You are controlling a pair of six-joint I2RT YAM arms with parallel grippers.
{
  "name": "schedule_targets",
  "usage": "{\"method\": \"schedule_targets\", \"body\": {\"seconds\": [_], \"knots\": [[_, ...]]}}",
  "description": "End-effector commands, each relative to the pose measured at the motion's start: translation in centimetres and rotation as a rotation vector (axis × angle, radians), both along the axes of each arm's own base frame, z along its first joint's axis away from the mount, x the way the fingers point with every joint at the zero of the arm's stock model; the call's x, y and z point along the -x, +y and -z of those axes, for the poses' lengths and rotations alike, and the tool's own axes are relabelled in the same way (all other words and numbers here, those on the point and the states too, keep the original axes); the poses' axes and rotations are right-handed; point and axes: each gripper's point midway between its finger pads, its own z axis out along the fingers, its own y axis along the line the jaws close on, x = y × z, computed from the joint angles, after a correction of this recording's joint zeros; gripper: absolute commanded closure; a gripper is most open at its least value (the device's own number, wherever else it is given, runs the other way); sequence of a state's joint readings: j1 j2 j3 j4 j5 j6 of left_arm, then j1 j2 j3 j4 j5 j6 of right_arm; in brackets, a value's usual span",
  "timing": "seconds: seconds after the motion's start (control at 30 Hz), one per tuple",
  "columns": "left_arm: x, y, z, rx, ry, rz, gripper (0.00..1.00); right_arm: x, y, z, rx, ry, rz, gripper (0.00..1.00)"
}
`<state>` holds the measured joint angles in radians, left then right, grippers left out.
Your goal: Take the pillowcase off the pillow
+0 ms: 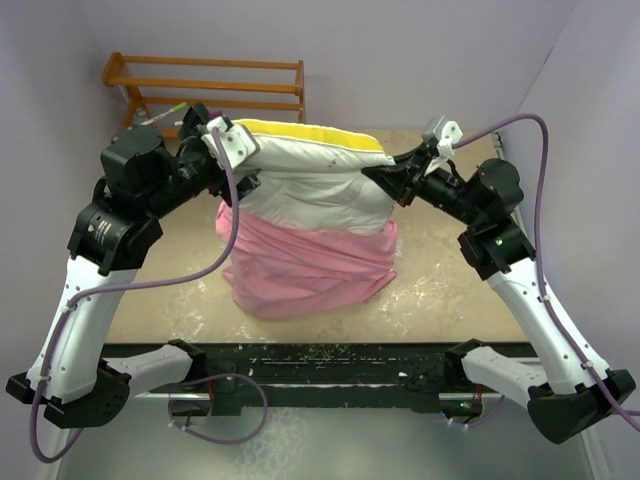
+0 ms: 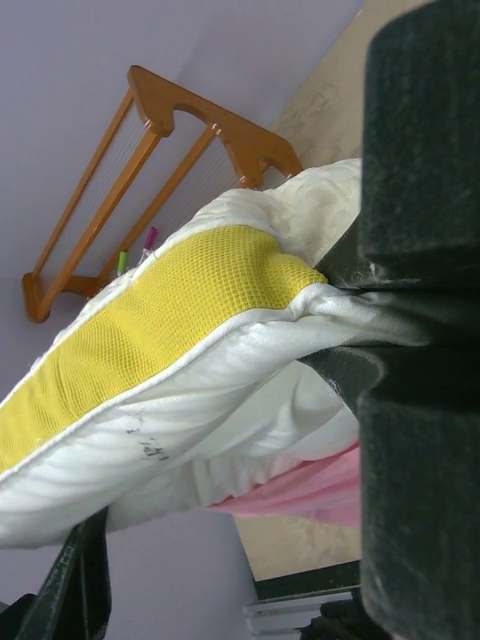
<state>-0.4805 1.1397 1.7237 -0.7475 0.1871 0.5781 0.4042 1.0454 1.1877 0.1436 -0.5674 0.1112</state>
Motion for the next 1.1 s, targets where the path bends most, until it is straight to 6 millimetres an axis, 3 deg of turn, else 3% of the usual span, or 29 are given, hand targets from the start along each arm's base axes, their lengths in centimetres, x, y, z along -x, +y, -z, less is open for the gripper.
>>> {"method": "schedule_targets", "body": {"seconds": [0.0,0.1,0.2,0.27,0.37,0.43,0.53,0.6,0.73,0.9,0.97,1.07], "knots": [[-1.5,4.0,-3.1,0.133,-0.072,-0.206,0.01,-0.5,-2.1,-0.8,-0.029,-0.022,0.077,1.0],[0.7,1.8,-1.3,0.151,0.057,-0.068,0.01,-0.5,-2.5,-1.0,-0.04,-0.028,0.085,1.0],[3.7,-0.8,2.4,0.133,0.238,0.115,0.01,-0.2,-2.7,-1.5,-0.059,-0.042,0.073,1.0],[4.6,-1.8,4.0,0.132,0.309,0.185,0.01,0.3,-2.4,-1.7,-0.06,-0.048,0.041,1.0],[4.1,-2.9,4.1,0.159,0.319,0.223,0.18,1.1,-1.8,-1.9,-0.051,-0.046,-0.022,1.0],[3.5,-3.6,3.0,0.179,0.296,0.246,0.41,1.5,-1.4,-1.8,-0.044,-0.038,-0.056,0.95],[1.9,-3.9,0.7,0.217,0.232,0.226,0.81,1.6,-1.5,-1.3,-0.003,-0.036,-0.055,0.71],[0.5,-3.8,-1.0,0.242,0.182,0.19,0.93,1.1,-1.9,-2.5,-0.011,-0.078,-0.02,0.59],[-2.0,-2.5,-5.3,0.275,0.01,0.087,1.0,0.3,-1.9,-3.5,-0.019,-0.085,0.0,0.43],[-4.0,1.1,-12.9,0.198,-0.355,-0.084,1.0,-1.6,-2.7,-5.5,-0.062,-0.084,0.102,0.31],[-3.9,1.3,-14.1,0.122,-0.433,-0.078,1.0,-2.1,-3.1,-6.1,-0.082,-0.086,0.137,0.27],[-3.7,0.9,-13.9,0.04,-0.458,-0.039,1.0,-1.9,-3.0,-6.2,-0.091,-0.077,0.136,0.21]]}}
